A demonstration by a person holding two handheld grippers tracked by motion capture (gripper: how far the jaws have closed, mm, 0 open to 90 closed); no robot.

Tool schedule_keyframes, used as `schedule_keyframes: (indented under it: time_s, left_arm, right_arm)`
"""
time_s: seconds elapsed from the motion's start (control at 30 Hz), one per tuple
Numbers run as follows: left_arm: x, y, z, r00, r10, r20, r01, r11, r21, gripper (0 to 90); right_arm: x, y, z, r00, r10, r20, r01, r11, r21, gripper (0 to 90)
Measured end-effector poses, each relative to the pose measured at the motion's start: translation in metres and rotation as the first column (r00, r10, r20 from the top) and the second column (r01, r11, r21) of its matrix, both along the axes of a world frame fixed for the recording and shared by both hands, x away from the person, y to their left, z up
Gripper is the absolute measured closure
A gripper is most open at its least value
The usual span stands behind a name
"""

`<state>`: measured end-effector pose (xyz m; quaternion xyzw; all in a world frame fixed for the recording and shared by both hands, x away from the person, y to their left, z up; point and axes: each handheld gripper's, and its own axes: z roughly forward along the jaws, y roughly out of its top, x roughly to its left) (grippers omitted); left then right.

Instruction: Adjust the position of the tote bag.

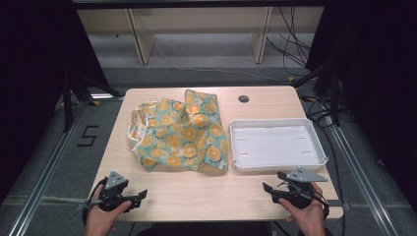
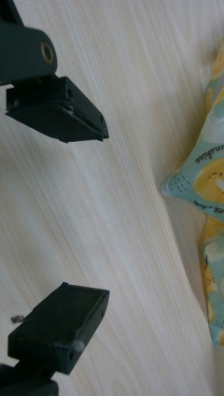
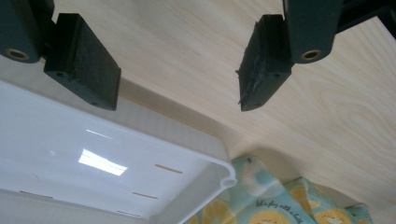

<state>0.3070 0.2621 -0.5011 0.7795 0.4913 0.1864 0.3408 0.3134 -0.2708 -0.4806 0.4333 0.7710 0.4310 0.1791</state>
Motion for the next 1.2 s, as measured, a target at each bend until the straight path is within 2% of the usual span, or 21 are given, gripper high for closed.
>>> schedule_keyframes:
  time_s: [0.17,0.2,0.37,0.4,0.5,0.53,0.57,0.6,0.63,0.67,0.7,0.73,0.8,0.97,1.0,1.13,1.17,1.2]
  left_arm:
    - [0.0006,0.0010,0.0000,1.0000,-0.008,0.002,0.008,1.0000,0.004,18.8]
    - [0.0002,-0.0014,-0.0013,0.9998,0.017,0.007,-0.017,0.9994,-0.029,18.8]
    - [0.0004,-0.0014,-0.0009,0.9998,0.017,0.008,-0.016,0.9994,-0.029,18.7]
    - [0.0003,-0.0008,0.0003,1.0000,0.007,0.003,-0.007,0.9999,-0.010,18.7]
    - [0.0004,-0.0017,0.0001,0.9998,0.015,0.011,-0.015,0.9998,-0.016,18.7]
    - [0.0007,-0.0011,0.0006,0.9999,0.012,0.012,-0.012,0.9999,-0.012,18.6]
    - [0.0007,-0.0011,0.0006,0.9999,0.012,0.012,-0.012,0.9999,-0.012,18.5]
    - [0.0013,0.0019,0.0022,0.9999,-0.007,-0.008,0.007,1.0000,0.003,18.2]
    - [0.0013,0.0019,0.0022,0.9999,-0.007,-0.008,0.007,1.0000,0.003,18.0]
    - [0.0022,0.0008,0.0016,1.0000,0.005,0.006,-0.005,0.9996,-0.029,18.0]
    - [0.0020,0.0022,0.0029,1.0000,0.000,-0.008,0.000,1.0000,-0.009,18.0]
    - [0.0024,0.0008,0.0033,1.0000,0.002,-0.005,-0.002,1.0000,0.009,17.9]
    - [0.0031,-0.0001,0.0039,1.0000,-0.004,-0.005,0.004,1.0000,0.000,17.9]
    - [0.0053,-0.0013,0.0040,1.0000,0.004,-0.007,-0.004,1.0000,0.003,17.9]
    - [0.0058,-0.0029,0.0032,0.9999,0.016,0.000,-0.016,0.9998,-0.015,17.9]
    - [0.0071,-0.0038,0.0027,0.9998,0.020,0.005,-0.020,0.9994,-0.027,17.9]
    - [0.0077,-0.0052,0.0021,0.9994,0.034,0.011,-0.033,0.9986,-0.041,17.9]
    - [0.0086,-0.0039,0.0035,0.9999,0.013,0.005,-0.013,0.9997,-0.020,17.9]
  right_arm:
    - [0.0021,-0.0034,-0.0012,1.0000,0.006,0.007,-0.006,1.000,-0.008,30.7]
    - [0.0022,-0.0027,-0.0013,1.0000,0.006,0.006,-0.006,1.000,-0.011,30.7]
    - [0.0022,-0.0028,-0.0016,1.0000,0.001,0.003,-0.001,1.000,-0.001,30.7]
    - [0.0023,-0.0029,-0.0017,1.0000,0.001,0.005,-0.001,1.000,-0.002,30.7]
    - [0.0024,-0.0029,-0.0016,1.0000,0.003,0.005,-0.003,1.000,0.000,30.7]
    - [0.0001,-0.0007,-0.0014,0.9997,-0.012,-0.021,0.013,1.000,0.011,30.7]
    - [0.0001,-0.0007,-0.0014,0.9997,-0.012,-0.021,0.013,1.000,0.011,30.7]
    - [0.0005,-0.0006,-0.0015,0.9998,-0.010,-0.017,0.010,1.000,0.007,30.7]
    - [0.0006,-0.0006,-0.0014,0.9998,-0.010,-0.017,0.010,1.000,0.007,30.7]
    - [0.0006,-0.0007,-0.0015,0.9998,-0.010,-0.017,0.010,1.000,0.008,30.6]
    - [0.0006,-0.0007,-0.0015,0.9998,-0.010,-0.017,0.010,1.000,0.008,30.6]
    - [0.0004,-0.0008,-0.0016,0.9998,-0.013,-0.016,0.013,1.000,0.009,30.7]
    - [0.0016,-0.0012,-0.0023,0.9999,-0.013,-0.003,0.013,1.000,-0.002,30.6]
    - [0.0016,-0.0003,-0.0024,0.9998,-0.019,-0.009,0.019,1.000,-0.001,30.6]
    - [0.0013,-0.0012,-0.0024,0.9999,-0.013,-0.004,0.013,1.000,0.003,30.6]
    - [0.0015,-0.0010,-0.0024,0.9999,-0.015,-0.005,0.015,1.000,0.007,30.6]
    - [0.0033,-0.0028,-0.0027,0.9999,0.000,0.011,0.000,1.000,-0.004,30.6]
    - [0.0033,-0.0027,-0.0027,0.9999,0.001,0.010,-0.001,1.000,-0.002,30.6]
